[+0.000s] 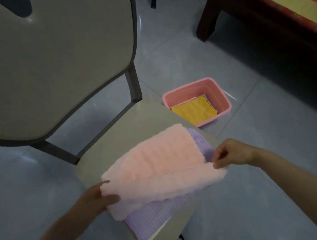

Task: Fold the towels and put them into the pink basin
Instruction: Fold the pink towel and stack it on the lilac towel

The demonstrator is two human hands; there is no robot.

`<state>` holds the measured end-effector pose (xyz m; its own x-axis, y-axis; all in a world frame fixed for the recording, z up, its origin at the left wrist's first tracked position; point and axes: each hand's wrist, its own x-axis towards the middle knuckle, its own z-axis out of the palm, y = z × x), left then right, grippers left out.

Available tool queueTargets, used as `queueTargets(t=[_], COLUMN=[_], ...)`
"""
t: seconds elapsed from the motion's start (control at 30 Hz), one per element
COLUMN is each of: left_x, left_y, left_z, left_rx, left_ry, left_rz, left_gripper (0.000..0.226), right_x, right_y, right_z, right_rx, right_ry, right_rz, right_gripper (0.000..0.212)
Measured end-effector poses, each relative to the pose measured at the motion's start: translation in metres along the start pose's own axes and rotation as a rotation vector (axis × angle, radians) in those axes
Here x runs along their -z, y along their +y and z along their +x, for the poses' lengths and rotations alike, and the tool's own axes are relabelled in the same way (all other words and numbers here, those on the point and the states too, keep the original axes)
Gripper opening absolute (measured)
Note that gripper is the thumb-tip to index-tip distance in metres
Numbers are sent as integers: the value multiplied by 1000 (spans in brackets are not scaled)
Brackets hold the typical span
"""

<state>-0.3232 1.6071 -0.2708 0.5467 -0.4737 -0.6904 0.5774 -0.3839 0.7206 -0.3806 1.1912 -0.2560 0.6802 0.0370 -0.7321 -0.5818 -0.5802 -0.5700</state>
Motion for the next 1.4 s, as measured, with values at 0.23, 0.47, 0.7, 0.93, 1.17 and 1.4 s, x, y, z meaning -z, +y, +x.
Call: queueTargets(t=[0.23,0.47,0.7,0.93,1.17,1.4], left_x=[-39,-12,-5,9,11,-39], left_y=[-8,-18,18,131,183,70], left_z=[10,53,47,9,-40,-52], left_rx=[-101,-163,-256,-443,-473,-258], left_ry=[450,719,570,740,650,439], left_rz=[-483,-231,-432,-270,-345,-294], left_gripper=[28,41,28,29,25,30], right_x=[-9,-12,-2,66,113,62], right_y=[-31,-69,-69,-162,-213,-109], right_z=[16,76,82,26,-44,-45], right_rx=[90,-26,26,350,336,34], right_ry=[172,194,233,337,105,-137], right_rz=[566,494,699,594,609,420], right_gripper=[12,24,23,23,34,59])
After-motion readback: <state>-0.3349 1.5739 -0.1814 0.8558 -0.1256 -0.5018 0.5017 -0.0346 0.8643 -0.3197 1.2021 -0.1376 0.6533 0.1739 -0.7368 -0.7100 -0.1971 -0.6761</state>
